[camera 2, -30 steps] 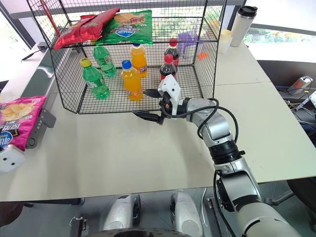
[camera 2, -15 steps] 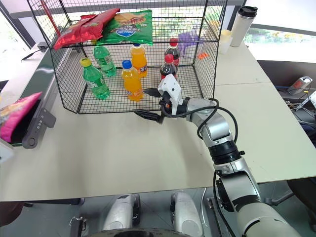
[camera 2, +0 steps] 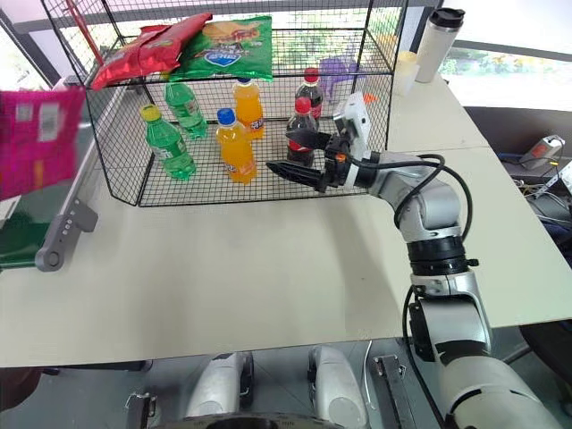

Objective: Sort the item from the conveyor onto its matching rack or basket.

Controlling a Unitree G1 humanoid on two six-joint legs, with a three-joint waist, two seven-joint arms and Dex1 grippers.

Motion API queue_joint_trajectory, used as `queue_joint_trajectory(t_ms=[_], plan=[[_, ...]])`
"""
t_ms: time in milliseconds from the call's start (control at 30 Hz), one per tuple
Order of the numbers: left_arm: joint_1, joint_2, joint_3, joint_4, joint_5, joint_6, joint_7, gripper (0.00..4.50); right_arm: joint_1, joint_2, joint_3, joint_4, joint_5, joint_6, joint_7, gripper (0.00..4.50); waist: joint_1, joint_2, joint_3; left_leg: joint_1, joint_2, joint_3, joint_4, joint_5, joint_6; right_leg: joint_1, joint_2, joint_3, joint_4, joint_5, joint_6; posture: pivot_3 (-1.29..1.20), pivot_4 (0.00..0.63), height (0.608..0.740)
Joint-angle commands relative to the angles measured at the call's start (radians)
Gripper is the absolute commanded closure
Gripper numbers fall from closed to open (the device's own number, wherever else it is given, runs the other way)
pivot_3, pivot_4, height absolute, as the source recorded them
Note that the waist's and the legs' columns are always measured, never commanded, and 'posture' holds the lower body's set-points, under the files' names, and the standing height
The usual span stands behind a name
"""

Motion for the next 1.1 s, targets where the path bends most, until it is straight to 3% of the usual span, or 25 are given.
queue_joint_trajectory(t_ms=[33,200,300,567,967,1033,1100], plan=[[-0.13,0.039,-0.084,0.041,-0.207,0.105,0.061,4.48,0.015,-0.015,-0.022,-0.098,0.041,0.028,-0.001,0.0,-0.001,0.002,0.0,0.001,-0.001,0.001,0.0,0.0,0.0,0.001,-0.001,0.001,0.0,0.0,0.0,0.0,0.15,0.74],[-0.381,-0.035,-0.348,0.056,-0.525,0.046,0.259,4.48,0.013,0.016,-0.04,-0.106,0.044,0.017,-0.045,0.0,-0.001,0.003,0.001,0.002,0.0,-0.001,0.001,0.0,0.0,0.002,0.0,0.001,0.002,0.0,0.0,0.0,0.15,0.74],[-0.518,-0.11,-0.504,0.067,-0.614,-0.002,0.339,4.48,-0.006,0.033,-0.054,-0.094,0.06,0.016,-0.054,0.0,0.002,0.003,0.001,0.002,0.0,-0.002,0.003,0.0,0.0,0.003,0.001,0.001,0.003,0.0,0.0,0.0,0.15,0.74],[-0.703,-0.258,-0.815,0.091,-0.546,-0.133,0.296,4.48,-0.113,0.076,-0.075,-0.007,0.11,0.006,-0.015,0.0,0.004,0.002,0.001,0.002,-0.001,-0.002,0.004,0.0,0.0,0.003,0.001,0.001,0.003,0.0,0.001,0.0,0.15,0.74],[-0.793,-0.306,-0.962,0.129,-0.461,-0.172,0.168,4.48,-0.189,0.054,-0.083,0.018,0.22,0.113,0.111,0.0,0.004,0.002,0.001,0.001,-0.001,-0.002,0.004,0.001,0.0,0.003,0.001,0.001,0.003,0.0,0.001,0.0,0.15,0.74],[-0.805,-0.316,-0.981,0.133,-0.452,-0.171,0.152,4.5,-0.187,0.06,-0.063,0.016,0.21,0.11,0.127,0.56,0.004,0.002,0.001,0.001,-0.001,-0.002,0.004,0.001,0.0,0.003,0.001,0.001,0.003,0.0,0.001,0.0,0.15,0.74],[-0.808,-0.319,-1.008,0.14,-0.427,-0.18,0.125,4.5,-0.183,0.054,-0.041,0.013,0.204,0.112,0.157,1.43,0.004,0.002,0.001,0.001,-0.001,-0.002,0.004,0.001,0.0,0.003,0.001,0.001,0.003,0.0,0.001,0.0,0.15,0.74]])
